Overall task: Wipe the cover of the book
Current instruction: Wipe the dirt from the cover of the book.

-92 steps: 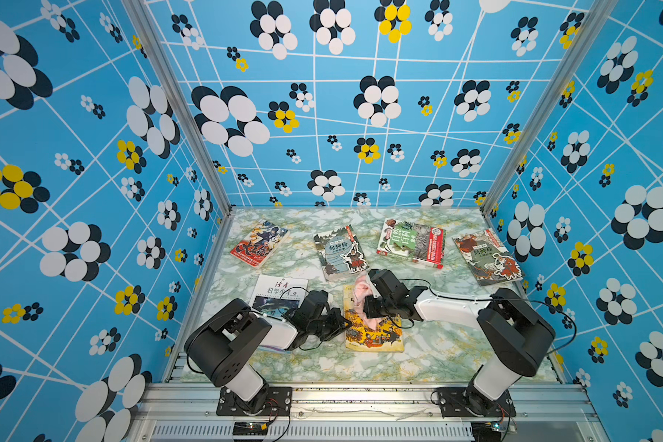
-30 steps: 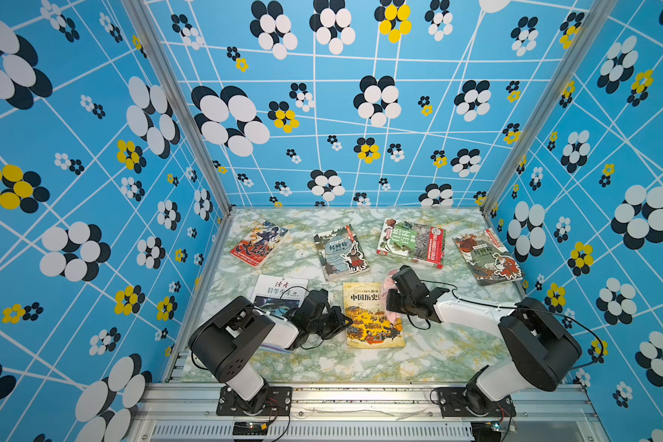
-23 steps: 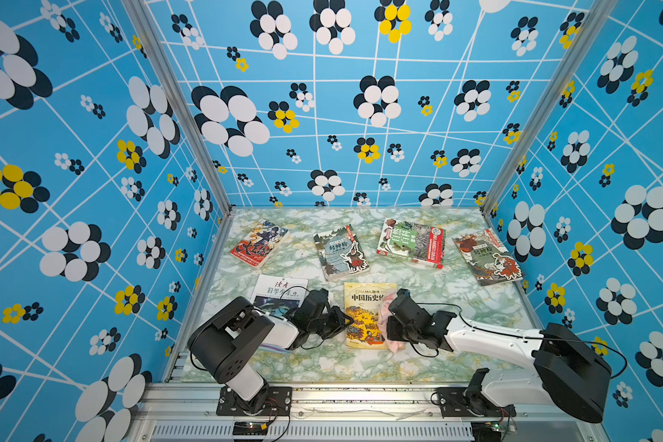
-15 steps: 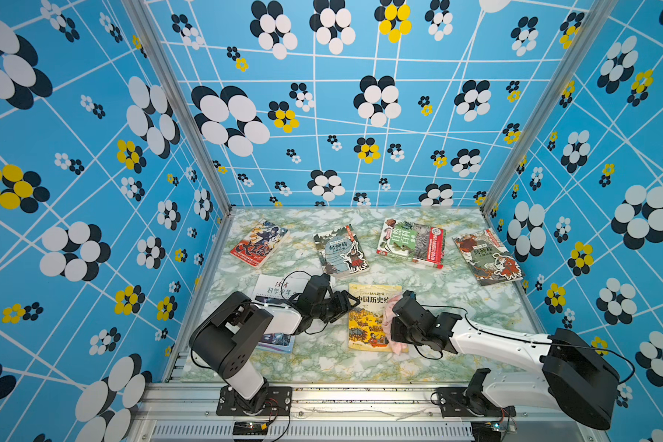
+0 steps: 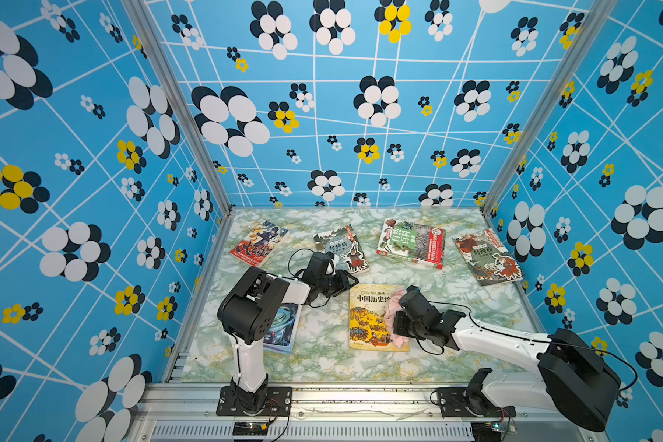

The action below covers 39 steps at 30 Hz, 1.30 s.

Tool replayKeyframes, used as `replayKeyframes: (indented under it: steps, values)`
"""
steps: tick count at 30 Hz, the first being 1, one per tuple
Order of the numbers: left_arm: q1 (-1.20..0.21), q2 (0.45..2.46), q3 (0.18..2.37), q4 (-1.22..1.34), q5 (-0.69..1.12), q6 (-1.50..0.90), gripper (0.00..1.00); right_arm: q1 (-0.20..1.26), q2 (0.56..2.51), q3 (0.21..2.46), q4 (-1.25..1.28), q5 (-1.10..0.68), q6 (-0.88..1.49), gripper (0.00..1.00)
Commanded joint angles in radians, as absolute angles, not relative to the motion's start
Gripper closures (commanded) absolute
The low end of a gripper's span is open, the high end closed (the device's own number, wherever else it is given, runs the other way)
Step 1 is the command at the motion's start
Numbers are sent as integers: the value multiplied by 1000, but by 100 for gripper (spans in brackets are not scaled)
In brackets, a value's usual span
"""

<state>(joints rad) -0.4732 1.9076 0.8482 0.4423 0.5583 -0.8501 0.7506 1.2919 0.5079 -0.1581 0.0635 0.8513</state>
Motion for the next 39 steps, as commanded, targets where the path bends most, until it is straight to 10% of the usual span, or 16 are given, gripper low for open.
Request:
replayKeyframes:
  steps: [1, 18, 30, 39]
  values:
    - [-481, 1938, 872, 386, 613, -819, 60, 717, 1349, 431, -315, 95, 823, 100]
    - [-515, 1961, 910, 430, 660, -827, 94, 671, 1513, 554, -204, 5, 699, 100]
    - [-488, 1974, 900, 512, 593, -829, 100, 979, 1592, 668, -198, -243, 537, 100]
    - [-485, 1973, 908, 527, 584, -827, 100, 720, 1475, 598, -250, -29, 563, 100]
